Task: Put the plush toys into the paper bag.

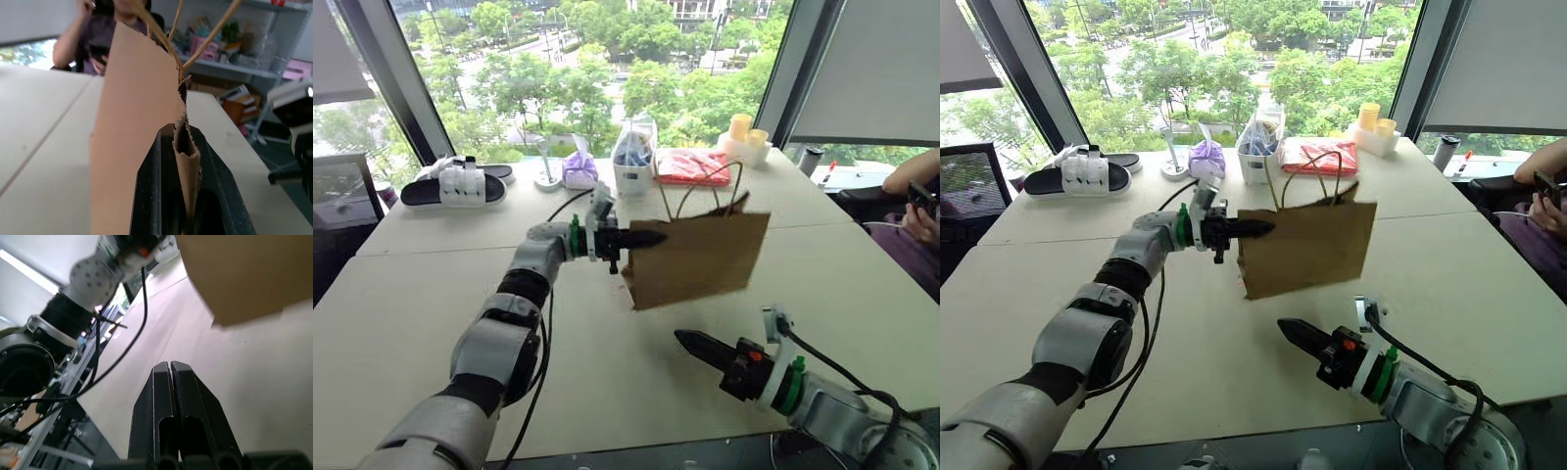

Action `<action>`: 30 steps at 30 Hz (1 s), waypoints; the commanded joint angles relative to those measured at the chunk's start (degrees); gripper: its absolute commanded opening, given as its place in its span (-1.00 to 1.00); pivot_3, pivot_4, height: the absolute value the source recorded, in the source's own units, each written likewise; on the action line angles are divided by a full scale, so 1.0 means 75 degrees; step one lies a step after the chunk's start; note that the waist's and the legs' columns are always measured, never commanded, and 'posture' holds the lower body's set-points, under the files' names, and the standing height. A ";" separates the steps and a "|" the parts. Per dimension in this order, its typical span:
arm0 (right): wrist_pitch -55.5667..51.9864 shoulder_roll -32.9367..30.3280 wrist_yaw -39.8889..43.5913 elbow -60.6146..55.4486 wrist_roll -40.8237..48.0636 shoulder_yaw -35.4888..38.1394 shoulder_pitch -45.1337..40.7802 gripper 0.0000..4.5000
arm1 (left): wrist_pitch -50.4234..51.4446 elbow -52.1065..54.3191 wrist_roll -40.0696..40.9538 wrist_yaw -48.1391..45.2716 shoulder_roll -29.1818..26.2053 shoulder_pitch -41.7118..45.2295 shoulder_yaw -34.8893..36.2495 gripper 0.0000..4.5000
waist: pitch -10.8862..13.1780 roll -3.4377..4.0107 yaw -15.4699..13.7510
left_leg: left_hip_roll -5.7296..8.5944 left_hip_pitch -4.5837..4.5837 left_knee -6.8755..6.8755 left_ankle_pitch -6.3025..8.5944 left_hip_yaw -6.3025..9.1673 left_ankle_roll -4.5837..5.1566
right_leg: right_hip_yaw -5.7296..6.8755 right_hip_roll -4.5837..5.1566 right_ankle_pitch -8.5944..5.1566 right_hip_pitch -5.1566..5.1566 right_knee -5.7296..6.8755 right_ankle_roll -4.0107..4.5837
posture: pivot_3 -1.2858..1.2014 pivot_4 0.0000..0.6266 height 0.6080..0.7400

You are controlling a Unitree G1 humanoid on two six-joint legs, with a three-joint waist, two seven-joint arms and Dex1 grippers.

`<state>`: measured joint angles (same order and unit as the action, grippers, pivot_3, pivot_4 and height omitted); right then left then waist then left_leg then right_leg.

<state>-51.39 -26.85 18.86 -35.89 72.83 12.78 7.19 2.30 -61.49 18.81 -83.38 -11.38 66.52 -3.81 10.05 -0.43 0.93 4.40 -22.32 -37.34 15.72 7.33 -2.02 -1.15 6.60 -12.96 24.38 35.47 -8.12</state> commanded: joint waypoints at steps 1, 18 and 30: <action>0.0273 -0.0015 -0.0224 -0.0511 0.0256 0.0094 0.0228 -1.00 | -0.0759 -0.0511 -0.0426 -0.0313 0.0089 0.0413 0.0033 -0.99 | 0.0001 -0.0002 0.0004 | -0.0001 0.0000 0.0001 0.0000 0.0000 0.0000 | 0.0000 0.0000 0.0000 0.0000 0.0001 0.0000 | 0.03 -0.52 1.00; 0.0529 -0.0804 0.0509 -0.0073 -0.0483 -0.0447 0.0136 -1.00 | -0.0488 0.0387 -0.0637 -0.0142 -0.1120 -0.0073 0.0698 0.48 | 0.0000 0.0000 0.0019 | -0.0005 0.0003 -0.0016 0.0000 0.0003 0.0000 | 0.0000 -0.0004 0.0000 -0.0003 0.0021 -0.0002 | 0.03 -0.52 1.00; 0.0517 -0.2562 0.2028 0.0583 -0.0794 0.1639 0.1083 -1.00 | 0.5356 1.1494 0.1737 0.4334 -0.2165 -0.8240 0.2619 0.48 | -0.0001 0.0000 -0.0260 | -0.0032 0.0010 0.0000 0.0017 0.0024 0.0021 | -0.0032 0.0016 -0.0002 -0.0011 -0.0009 0.0002 | 0.03 -0.52 1.00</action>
<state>-47.76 -45.36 32.56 -31.54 66.95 22.77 15.07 41.16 18.09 29.29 -55.66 -28.26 4.81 13.46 10.04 -0.44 -1.02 4.16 -22.25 -37.48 15.82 7.52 -1.91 -1.35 6.71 -12.97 24.13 35.29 -8.08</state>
